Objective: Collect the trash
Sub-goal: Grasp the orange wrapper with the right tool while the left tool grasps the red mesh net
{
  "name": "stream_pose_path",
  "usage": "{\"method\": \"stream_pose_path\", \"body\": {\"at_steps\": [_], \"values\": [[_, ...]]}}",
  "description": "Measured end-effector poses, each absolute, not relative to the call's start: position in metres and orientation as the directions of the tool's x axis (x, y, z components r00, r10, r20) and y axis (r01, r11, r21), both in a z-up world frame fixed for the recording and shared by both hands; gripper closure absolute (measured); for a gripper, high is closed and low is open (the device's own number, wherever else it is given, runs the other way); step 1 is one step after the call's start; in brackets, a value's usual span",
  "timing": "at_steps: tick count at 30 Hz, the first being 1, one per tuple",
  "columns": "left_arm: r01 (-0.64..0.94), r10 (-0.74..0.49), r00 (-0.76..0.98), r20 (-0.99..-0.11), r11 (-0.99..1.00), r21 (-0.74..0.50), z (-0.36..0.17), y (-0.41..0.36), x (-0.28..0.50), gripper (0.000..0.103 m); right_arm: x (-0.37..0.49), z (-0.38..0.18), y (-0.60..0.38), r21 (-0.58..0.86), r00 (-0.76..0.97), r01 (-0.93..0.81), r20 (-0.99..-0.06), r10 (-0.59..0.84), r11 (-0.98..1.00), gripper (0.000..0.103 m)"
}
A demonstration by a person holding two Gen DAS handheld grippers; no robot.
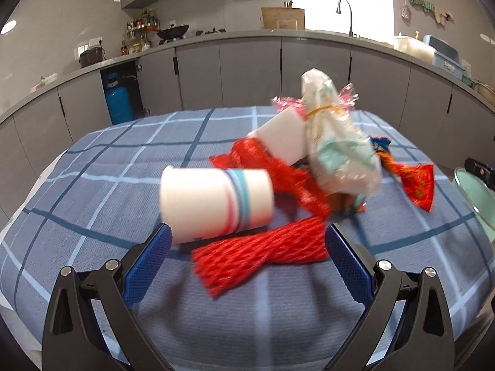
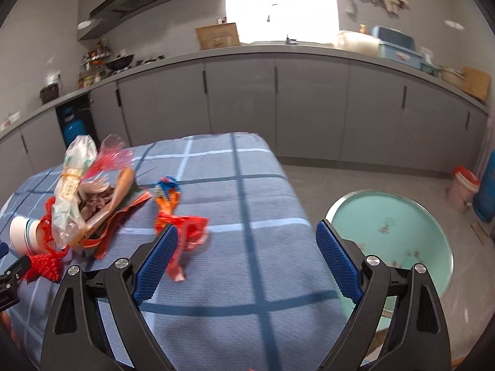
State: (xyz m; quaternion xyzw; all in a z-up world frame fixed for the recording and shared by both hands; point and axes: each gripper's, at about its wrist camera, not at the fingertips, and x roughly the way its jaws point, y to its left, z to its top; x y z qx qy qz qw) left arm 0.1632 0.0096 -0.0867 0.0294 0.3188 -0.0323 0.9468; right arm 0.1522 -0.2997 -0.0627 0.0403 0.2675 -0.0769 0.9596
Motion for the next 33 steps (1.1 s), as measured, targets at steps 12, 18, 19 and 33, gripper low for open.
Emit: {"method": "stream_pose_path", "body": {"at_steps": [12, 18, 19, 33], "values": [[0.249, -0.155, 0.701, -0.697, 0.968, 0.035, -0.111, 0.019, 0.177, 0.028, 0.227, -0.086, -0.248, -0.101, 0.794, 0.001, -0.604, -0.062, 0.995, 0.018], [0.293, -0.157, 0.687, -0.71, 0.953, 0.072, -0.116, 0.007, 0.176, 0.048, 0.239, -0.101, -0.24, -0.113, 0.744, -0.053, -0.667, -0.036, 0.992, 0.043], [0.297, -0.16, 0.686, -0.71, 0.952, 0.072, -0.117, 0.006, 0.176, 0.051, 0.239, -0.101, -0.24, -0.113, 0.744, -0.057, -0.667, -0.033, 0.992, 0.046], [0.338, -0.186, 0.669, -0.719, 0.938, 0.072, -0.117, -0.015, 0.175, 0.058, 0.239, -0.108, -0.253, -0.017, 0.697, -0.033, -0.717, 0.011, 0.999, 0.069]]}}
